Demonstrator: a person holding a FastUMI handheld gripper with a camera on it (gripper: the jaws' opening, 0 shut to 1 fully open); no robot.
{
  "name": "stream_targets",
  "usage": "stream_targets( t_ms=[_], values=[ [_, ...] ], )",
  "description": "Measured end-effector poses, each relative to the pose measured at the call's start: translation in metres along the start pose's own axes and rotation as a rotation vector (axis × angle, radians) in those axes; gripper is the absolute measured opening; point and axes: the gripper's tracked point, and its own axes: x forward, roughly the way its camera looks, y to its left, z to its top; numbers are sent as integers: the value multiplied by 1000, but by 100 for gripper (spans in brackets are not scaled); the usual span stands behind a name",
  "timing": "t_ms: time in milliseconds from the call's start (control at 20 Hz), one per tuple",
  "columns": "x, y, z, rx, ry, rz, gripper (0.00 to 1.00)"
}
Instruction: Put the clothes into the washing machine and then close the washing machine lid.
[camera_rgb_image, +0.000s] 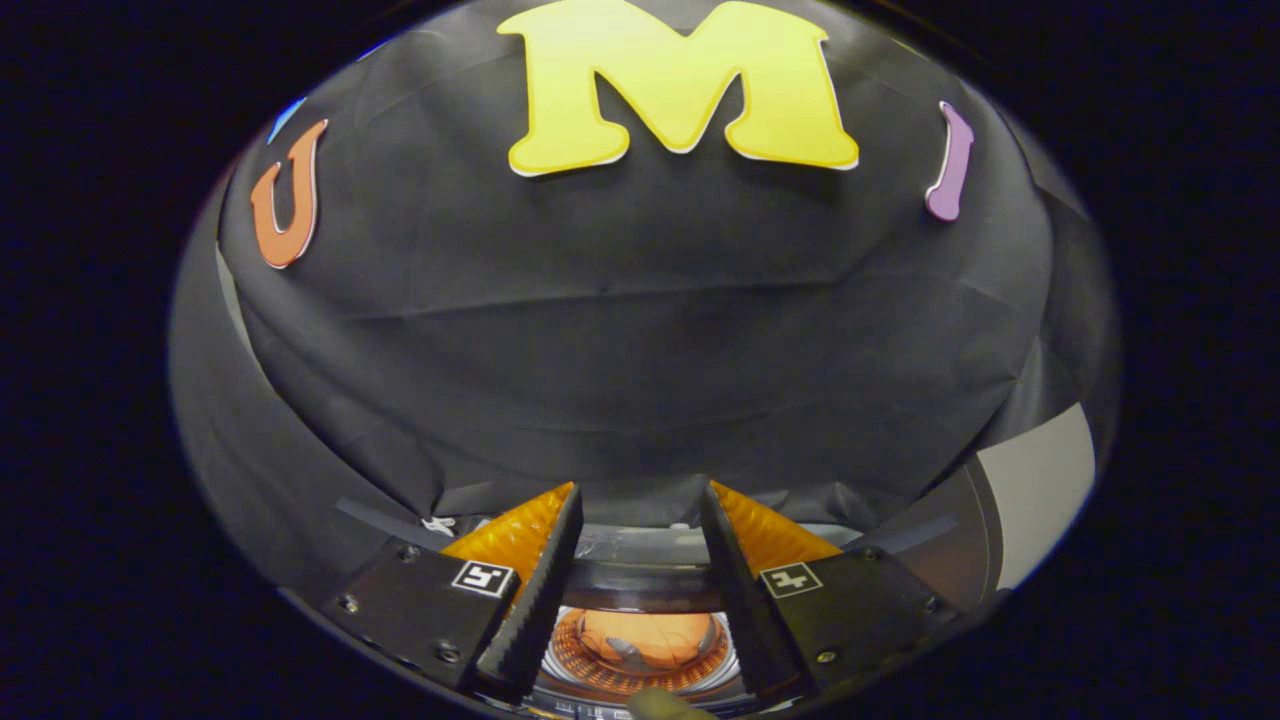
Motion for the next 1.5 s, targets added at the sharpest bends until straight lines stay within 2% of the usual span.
stream_targets(
  t_ms=[1050, 1500],
  values=[
    [-33, -1, -48, -36, 23, 28, 76],
    [-55, 2, -116, -95, 100, 50, 76]
  ],
)
